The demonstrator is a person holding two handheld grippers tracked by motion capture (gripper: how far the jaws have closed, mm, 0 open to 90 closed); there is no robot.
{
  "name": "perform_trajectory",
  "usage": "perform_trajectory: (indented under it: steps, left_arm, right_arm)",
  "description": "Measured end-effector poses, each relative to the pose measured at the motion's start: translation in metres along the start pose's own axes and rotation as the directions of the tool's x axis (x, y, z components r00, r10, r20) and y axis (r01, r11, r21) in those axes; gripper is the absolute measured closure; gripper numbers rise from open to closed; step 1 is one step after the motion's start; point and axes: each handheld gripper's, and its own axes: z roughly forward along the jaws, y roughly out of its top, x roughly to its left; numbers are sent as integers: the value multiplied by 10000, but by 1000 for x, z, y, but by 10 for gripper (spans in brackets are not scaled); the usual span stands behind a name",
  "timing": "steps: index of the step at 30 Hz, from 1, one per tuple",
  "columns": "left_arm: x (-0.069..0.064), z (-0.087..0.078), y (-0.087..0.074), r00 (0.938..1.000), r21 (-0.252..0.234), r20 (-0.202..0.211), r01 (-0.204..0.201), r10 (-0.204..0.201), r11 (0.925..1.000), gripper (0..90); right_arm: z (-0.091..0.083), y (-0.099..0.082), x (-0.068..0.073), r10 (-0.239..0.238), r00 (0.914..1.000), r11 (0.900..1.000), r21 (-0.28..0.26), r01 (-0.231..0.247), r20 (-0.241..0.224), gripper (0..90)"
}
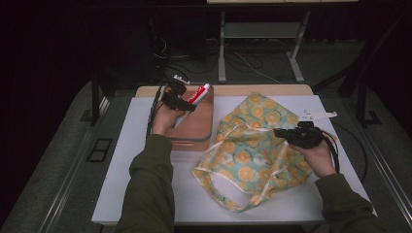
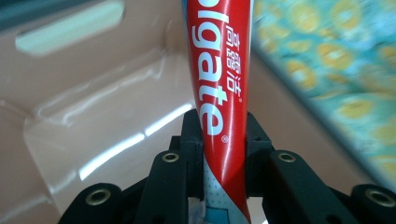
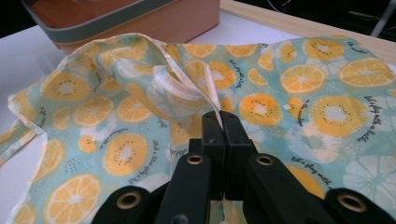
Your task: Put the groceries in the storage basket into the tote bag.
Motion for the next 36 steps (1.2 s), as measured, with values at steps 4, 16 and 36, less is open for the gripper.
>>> perform_trajectory:
  steps: [4, 16, 36]
  left_arm:
    - [-19, -13, 4, 9983, -94, 478, -339, 343, 9994, 751]
    - [-87, -37, -8, 9745, -431, 1492, -1627, 1674, 9857, 752]
    - [-178, 31, -61, 9265, 507, 2598, -2944, 2721, 9543, 751]
  right_arm:
    - [0, 0, 0, -9, 10000, 10000, 17, 9, 40, 894]
    - [2, 0, 2, -122, 9999, 9999, 86, 121, 115, 894]
    - [1, 1, 3, -161, 9998, 9999, 57, 161, 138, 894]
